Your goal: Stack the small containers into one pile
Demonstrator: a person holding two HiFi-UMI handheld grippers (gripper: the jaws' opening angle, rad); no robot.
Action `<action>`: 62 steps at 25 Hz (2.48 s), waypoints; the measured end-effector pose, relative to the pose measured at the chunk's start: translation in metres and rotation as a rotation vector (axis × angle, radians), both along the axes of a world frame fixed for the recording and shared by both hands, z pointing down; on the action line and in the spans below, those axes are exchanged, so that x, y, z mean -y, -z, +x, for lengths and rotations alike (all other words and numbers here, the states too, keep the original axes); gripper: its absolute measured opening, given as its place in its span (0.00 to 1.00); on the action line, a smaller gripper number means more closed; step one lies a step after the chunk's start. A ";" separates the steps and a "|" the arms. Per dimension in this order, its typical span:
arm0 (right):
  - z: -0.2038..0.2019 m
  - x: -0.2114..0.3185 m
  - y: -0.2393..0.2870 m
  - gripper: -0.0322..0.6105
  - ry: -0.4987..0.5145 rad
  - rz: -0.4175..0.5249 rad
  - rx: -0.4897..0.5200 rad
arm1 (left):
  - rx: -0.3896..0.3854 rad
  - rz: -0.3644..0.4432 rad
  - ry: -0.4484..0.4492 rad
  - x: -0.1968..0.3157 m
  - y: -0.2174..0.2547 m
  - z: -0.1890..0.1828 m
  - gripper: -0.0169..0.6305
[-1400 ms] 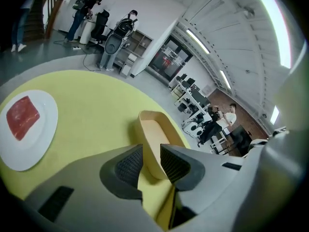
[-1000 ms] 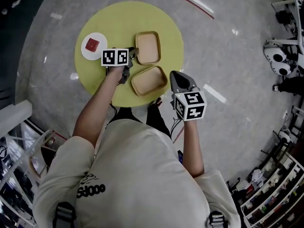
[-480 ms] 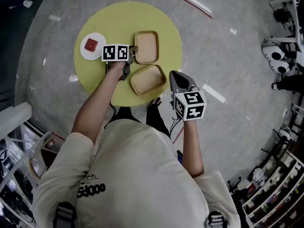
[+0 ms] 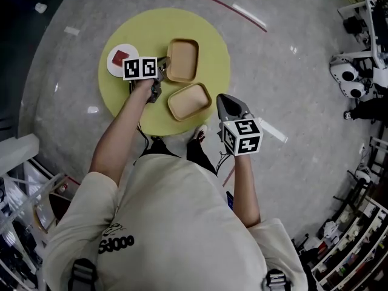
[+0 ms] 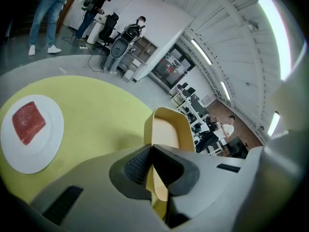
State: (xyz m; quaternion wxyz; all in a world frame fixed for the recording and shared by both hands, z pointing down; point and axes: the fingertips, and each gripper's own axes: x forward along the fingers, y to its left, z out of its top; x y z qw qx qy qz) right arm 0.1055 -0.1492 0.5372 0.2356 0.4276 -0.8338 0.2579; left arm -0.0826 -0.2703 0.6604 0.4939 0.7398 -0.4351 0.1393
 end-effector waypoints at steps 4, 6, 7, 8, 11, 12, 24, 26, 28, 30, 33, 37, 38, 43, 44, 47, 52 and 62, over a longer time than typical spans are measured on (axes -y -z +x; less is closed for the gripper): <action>0.001 -0.007 0.009 0.07 0.002 0.025 -0.005 | -0.040 0.031 -0.114 -0.016 0.030 0.008 0.05; -0.001 -0.013 0.013 0.07 0.002 0.038 -0.008 | -0.035 0.048 -0.207 -0.030 0.044 0.013 0.05; -0.002 -0.015 0.014 0.07 0.003 0.044 -0.009 | -0.033 0.055 -0.251 -0.037 0.049 0.016 0.05; -0.003 -0.018 0.016 0.07 0.003 0.051 -0.010 | -0.032 0.061 -0.291 -0.045 0.054 0.019 0.05; -0.007 -0.024 0.020 0.07 -0.001 0.071 -0.012 | -0.032 0.073 -0.384 -0.064 0.065 0.027 0.05; -0.008 -0.026 0.021 0.07 -0.006 0.076 -0.012 | -0.024 0.075 -0.410 -0.070 0.066 0.028 0.05; -0.014 -0.055 0.024 0.07 -0.089 0.095 -0.007 | 0.154 0.048 -0.684 -0.126 0.041 0.038 0.05; -0.009 -0.059 0.023 0.07 -0.105 0.091 -0.006 | 0.167 0.040 -0.716 -0.127 0.037 0.045 0.05; -0.007 -0.064 0.020 0.07 -0.119 0.083 -0.007 | 0.184 0.032 -0.751 -0.130 0.032 0.051 0.05; -0.005 -0.069 0.018 0.07 -0.130 0.073 -0.008 | 0.214 0.026 -0.794 -0.132 0.027 0.054 0.05; -0.002 -0.078 0.013 0.07 -0.147 0.058 -0.009 | 0.264 0.021 -0.860 -0.132 0.020 0.057 0.05; 0.005 -0.084 0.007 0.07 -0.174 0.029 -0.006 | 0.283 0.009 -0.910 -0.127 0.018 0.065 0.05; 0.006 -0.085 0.005 0.07 -0.178 0.024 -0.006 | 0.288 0.005 -0.920 -0.126 0.016 0.066 0.05; 0.014 -0.082 -0.002 0.07 -0.187 0.000 0.000 | 0.321 -0.021 -0.950 -0.118 0.005 0.074 0.05; 0.017 -0.080 -0.004 0.07 -0.187 -0.004 0.000 | 0.330 -0.022 -0.957 -0.115 0.003 0.076 0.05; 0.020 -0.073 -0.009 0.07 -0.181 -0.011 0.000 | 0.352 -0.029 -0.980 -0.110 -0.003 0.080 0.05; 0.020 -0.065 -0.013 0.07 -0.175 -0.019 0.002 | 0.368 -0.061 -0.995 -0.114 -0.014 0.081 0.05; 0.034 -0.060 -0.018 0.07 -0.181 -0.035 0.004 | 0.393 -0.095 -0.963 -0.116 -0.029 0.081 0.05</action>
